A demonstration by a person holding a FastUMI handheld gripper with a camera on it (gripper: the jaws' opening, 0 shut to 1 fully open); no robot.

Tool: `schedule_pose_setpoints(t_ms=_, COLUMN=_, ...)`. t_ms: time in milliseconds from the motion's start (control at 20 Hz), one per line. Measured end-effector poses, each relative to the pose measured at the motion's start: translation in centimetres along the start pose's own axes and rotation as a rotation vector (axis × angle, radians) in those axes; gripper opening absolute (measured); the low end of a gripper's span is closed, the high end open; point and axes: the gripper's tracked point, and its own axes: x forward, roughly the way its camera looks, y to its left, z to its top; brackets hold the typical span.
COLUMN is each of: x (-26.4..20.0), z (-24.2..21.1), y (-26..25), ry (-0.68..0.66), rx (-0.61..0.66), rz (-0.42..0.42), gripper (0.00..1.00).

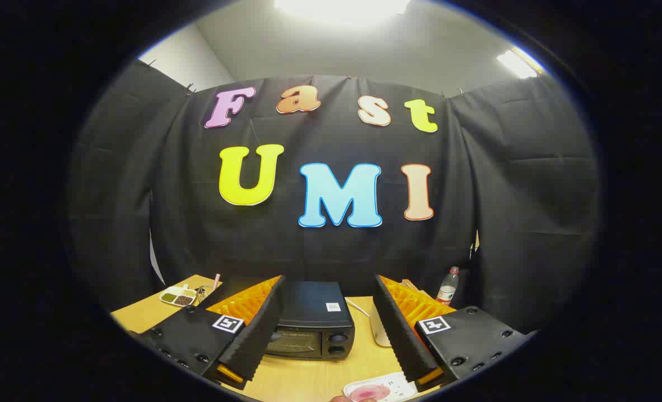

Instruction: Open the toaster oven, put the food inside, and close the toaster oven door.

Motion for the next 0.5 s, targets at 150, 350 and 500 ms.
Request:
schedule_pose_setpoints(t_ms=150, x=-0.06, z=-0.43, y=-0.28, ry=0.008, rx=0.003, rz=0.000, gripper=0.98)
schedule_pose_setpoints(t_ms=350, x=-0.02, z=-1.06, y=-0.29, ry=0.032, rx=-0.002, rz=0.006, gripper=0.98)
schedule_pose_setpoints(t_ms=500, x=0.01, z=-1.05, y=-0.76, ry=0.032, rx=-0.011, rz=-0.010, gripper=0.98)
